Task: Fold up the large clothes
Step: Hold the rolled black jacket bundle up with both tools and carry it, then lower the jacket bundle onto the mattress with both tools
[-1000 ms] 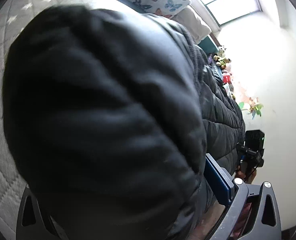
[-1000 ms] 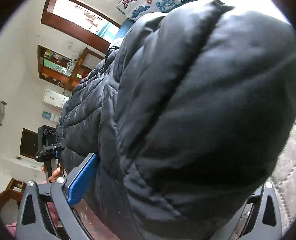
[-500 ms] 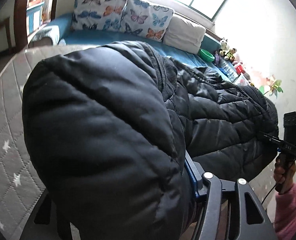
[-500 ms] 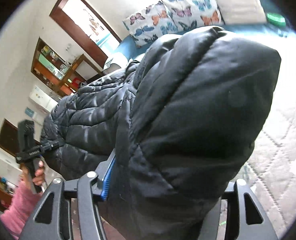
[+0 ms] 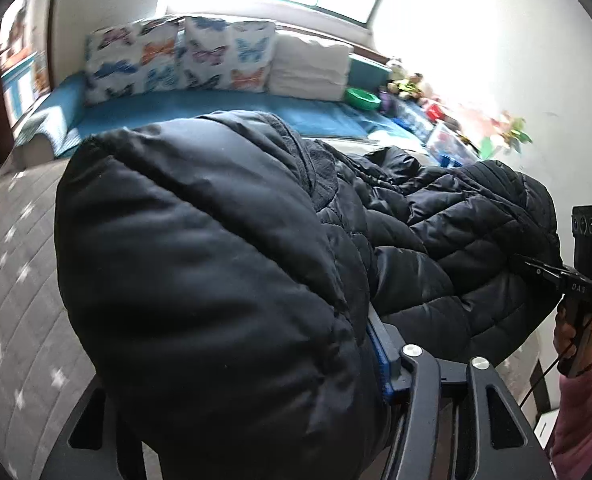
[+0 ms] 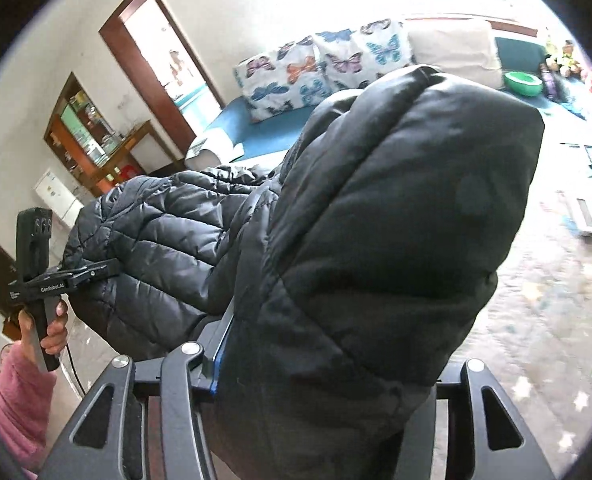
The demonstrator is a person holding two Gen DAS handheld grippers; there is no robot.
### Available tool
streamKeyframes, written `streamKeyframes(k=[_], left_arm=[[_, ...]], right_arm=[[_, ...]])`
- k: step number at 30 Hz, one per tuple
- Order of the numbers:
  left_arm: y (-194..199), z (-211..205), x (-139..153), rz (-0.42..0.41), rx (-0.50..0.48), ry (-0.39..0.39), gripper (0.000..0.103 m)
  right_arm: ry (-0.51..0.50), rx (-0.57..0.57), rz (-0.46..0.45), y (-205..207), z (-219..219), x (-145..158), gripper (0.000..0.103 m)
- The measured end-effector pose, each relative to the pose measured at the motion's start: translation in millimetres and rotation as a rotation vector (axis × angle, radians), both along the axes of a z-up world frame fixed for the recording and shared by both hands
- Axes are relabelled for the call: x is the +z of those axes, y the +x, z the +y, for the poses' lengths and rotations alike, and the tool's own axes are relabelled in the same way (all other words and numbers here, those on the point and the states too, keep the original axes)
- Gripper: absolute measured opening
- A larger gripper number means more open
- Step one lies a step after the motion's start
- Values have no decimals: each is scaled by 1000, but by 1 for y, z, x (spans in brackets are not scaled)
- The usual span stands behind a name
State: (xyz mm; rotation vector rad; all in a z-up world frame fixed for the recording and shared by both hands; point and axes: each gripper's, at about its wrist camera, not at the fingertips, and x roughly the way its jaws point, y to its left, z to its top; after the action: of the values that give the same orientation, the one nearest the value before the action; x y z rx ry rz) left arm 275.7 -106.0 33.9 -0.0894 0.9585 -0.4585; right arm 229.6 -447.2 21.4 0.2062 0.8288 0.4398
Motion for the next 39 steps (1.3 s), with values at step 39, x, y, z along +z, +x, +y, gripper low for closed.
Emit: streamKeyframes(k=[39], left_arm=[[107, -227, -36, 61, -27, -13, 97]], right_arm=[[-70, -489, 72, -38, -190, -34, 84]])
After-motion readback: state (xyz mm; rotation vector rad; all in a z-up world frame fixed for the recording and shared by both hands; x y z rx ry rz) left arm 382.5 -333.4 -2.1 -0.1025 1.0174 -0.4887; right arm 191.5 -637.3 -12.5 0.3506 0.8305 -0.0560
